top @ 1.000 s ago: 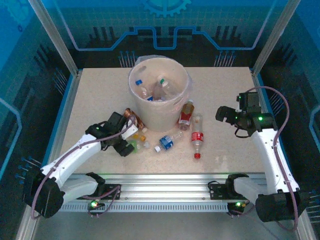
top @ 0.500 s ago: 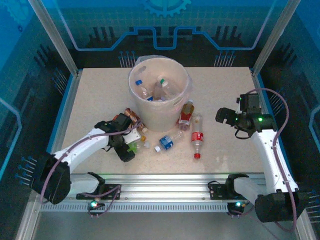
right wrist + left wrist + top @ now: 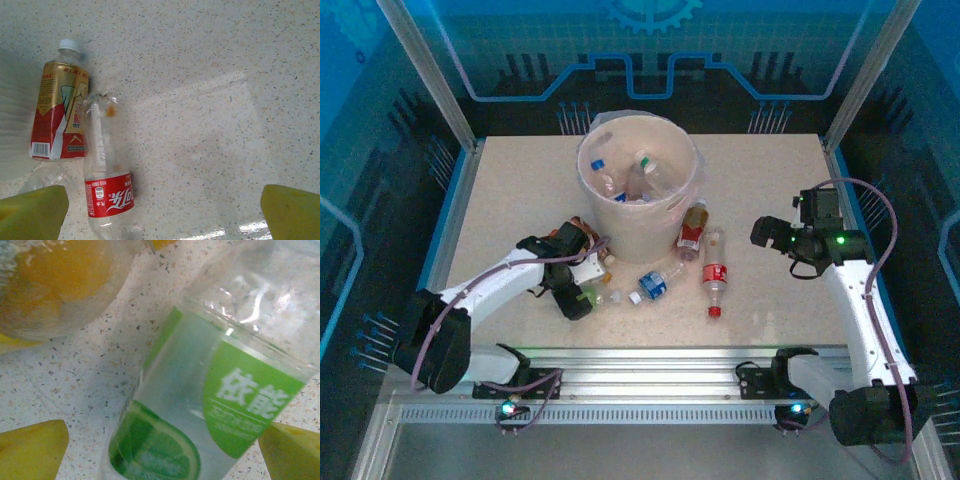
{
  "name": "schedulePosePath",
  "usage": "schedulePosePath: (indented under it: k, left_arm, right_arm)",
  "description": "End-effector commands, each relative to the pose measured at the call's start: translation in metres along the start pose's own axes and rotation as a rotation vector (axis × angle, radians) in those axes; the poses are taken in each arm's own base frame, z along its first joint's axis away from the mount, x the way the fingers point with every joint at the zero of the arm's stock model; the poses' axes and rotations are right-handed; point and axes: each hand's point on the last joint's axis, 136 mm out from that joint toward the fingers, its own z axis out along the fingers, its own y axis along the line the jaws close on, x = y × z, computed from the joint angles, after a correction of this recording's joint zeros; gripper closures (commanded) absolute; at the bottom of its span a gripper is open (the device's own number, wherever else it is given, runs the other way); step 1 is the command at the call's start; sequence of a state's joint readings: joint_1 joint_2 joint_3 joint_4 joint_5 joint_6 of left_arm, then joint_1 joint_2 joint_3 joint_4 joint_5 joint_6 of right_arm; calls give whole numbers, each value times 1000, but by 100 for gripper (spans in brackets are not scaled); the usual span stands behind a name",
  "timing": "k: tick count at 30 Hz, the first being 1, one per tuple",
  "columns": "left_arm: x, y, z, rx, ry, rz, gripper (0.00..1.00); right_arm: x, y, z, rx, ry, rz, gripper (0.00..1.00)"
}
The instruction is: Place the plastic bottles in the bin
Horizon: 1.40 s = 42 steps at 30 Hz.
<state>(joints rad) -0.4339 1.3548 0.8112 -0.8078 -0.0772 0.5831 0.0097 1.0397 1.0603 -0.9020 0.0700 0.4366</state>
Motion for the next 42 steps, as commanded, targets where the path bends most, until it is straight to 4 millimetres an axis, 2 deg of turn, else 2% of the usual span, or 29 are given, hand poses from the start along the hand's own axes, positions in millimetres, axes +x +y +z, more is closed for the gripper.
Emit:
schedulePosePath:
  k: [1, 12, 17, 24, 30, 33, 42]
  left_arm:
    - [-2, -2, 2, 30, 8, 4, 1]
    - [1, -8, 17, 51, 48, 12, 5]
    - [6, -10, 27, 52, 85, 24, 18]
    - [6, -11, 27, 56, 93, 27, 33]
    - [5, -13, 19, 46, 83, 41, 36]
    - [2, -14, 13, 35, 67, 51, 45]
    - [-6, -20, -14, 8, 18, 72, 47]
  right_arm:
    - [-4, -2, 0, -6, -16, 7, 0]
    - [-1, -5, 5, 5, -4, 8, 0]
    - [0, -6, 7, 7, -1, 11, 0]
    - [0, -8, 9, 9, 2, 19, 0]
    - [1, -9, 9, 12, 0, 25, 0]
    - [0, -10, 8, 16, -4, 30, 0]
    - [-2, -11, 8, 15, -13, 47, 0]
